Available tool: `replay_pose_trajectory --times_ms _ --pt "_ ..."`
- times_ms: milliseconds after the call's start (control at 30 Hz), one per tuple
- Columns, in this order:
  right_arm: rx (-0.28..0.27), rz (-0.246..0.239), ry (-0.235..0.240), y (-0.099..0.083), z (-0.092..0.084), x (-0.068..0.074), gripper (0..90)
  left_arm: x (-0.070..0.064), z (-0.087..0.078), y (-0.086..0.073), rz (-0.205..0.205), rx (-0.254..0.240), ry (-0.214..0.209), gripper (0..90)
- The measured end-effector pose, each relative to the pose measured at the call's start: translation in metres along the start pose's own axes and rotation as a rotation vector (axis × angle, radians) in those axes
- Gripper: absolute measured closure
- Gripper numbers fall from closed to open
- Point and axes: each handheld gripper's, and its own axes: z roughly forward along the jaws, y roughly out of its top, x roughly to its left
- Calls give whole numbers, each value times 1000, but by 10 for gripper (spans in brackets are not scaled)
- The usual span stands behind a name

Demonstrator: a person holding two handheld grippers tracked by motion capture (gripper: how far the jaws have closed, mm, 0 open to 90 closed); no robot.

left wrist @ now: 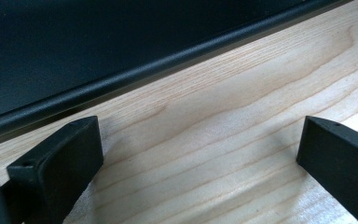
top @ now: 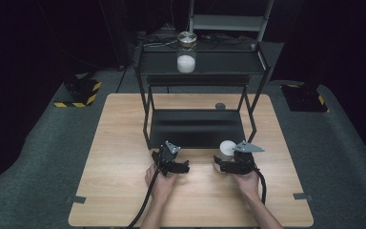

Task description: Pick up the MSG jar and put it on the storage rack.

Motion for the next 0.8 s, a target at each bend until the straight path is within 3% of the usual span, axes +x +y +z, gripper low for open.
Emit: replay_pose_trajectory --times_ms 500,800 --pt "-27 -33 7 -2 -2 0 317 0 0 0 0 0 0 2" --pt "-32 -50 -5 -3 -2 3 326 0 0 0 0 0 0 2"
